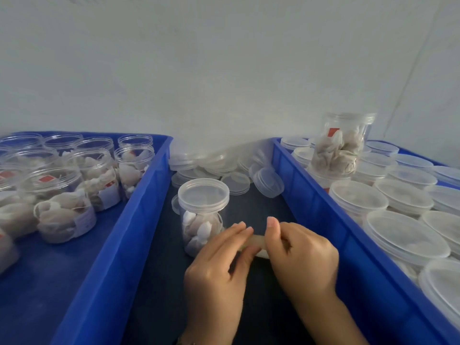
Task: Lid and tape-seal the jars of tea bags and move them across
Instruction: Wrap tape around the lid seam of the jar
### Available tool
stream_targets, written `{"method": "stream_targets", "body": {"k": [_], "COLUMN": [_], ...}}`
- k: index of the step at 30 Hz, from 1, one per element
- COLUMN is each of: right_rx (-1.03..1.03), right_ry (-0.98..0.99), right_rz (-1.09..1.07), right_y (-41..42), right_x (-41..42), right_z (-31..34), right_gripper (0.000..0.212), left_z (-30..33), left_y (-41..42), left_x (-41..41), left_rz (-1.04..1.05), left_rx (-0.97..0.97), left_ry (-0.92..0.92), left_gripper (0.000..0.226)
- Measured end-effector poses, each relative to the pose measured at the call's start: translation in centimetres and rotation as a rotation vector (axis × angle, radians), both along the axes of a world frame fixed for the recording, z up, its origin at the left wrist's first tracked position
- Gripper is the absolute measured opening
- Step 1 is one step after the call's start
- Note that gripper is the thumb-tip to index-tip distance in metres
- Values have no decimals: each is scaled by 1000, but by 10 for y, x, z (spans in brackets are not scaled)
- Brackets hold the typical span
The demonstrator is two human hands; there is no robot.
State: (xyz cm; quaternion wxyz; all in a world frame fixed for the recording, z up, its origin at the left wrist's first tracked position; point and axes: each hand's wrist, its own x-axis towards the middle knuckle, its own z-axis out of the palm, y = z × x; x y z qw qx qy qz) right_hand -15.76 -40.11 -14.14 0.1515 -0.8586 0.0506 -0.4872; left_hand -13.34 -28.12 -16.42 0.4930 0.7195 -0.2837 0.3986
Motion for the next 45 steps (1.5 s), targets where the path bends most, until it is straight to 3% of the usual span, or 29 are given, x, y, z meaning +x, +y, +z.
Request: {"method": "stream_targets", "body": {"k": [3, 5, 8, 10, 12, 16, 18, 20, 23, 25, 29, 33, 37, 40, 45], "right_rx": [624, 988, 1212, 1375, 1529, 1721, 1675, 1480, 1067, 793, 314, 76, 74, 48, 49], "right_ry": [-16, -109, -158, -116, -77, -30, -45, -91, -233, -272, -230, -251, -215, -188, -156], "right_rz": [-2, 54, 56, 59, 98, 226, 204, 126, 118, 142, 55, 7, -7, -15, -3], "right_y": [-4, -12, -17, -18, -18, -15, -12, -8, 1, 3, 0, -2, -5, -6, -6], "right_x": [1, 4, 7, 9, 10, 7, 6, 3, -3, -6, -5, -2, 3, 5, 5], "right_z": [3, 3, 4, 5, 7, 10, 13, 15, 12, 5, -1, -5, -12, -15, -16], "right_gripper": [58, 51, 44, 38, 44, 65, 64, 53, 45, 46, 52, 54, 65, 57, 54], "left_z": [10, 10, 16, 17, 19, 22, 24, 24, 24, 26, 34, 31, 30, 30, 31], "left_y": [0, -1, 0, 2, 7, 13, 15, 15, 18, 18, 8, 7, 9, 12, 15], "left_x": [-5, -5, -3, 1, 6, 7, 7, 7, 3, -2, -9, -1, 4, 4, 5], "left_rz": [-149, -254, -367, -456, -553, -747, -749, -592, -158, -98, -320, -323, -446, -555, -658], "left_rx": [-102, -136, -229, -395, -583, -683, -683, -633, -368, -266, -402, -493, -574, -714, -859], "left_ry": [513, 665, 741, 837, 964, 1121, 1116, 1007, 512, 356, 734, 1019, 1301, 1484, 1607], "left_gripper": [28, 30, 29, 21, 16, 46, 43, 25, 12, 13, 33, 24, 25, 24, 17]}}
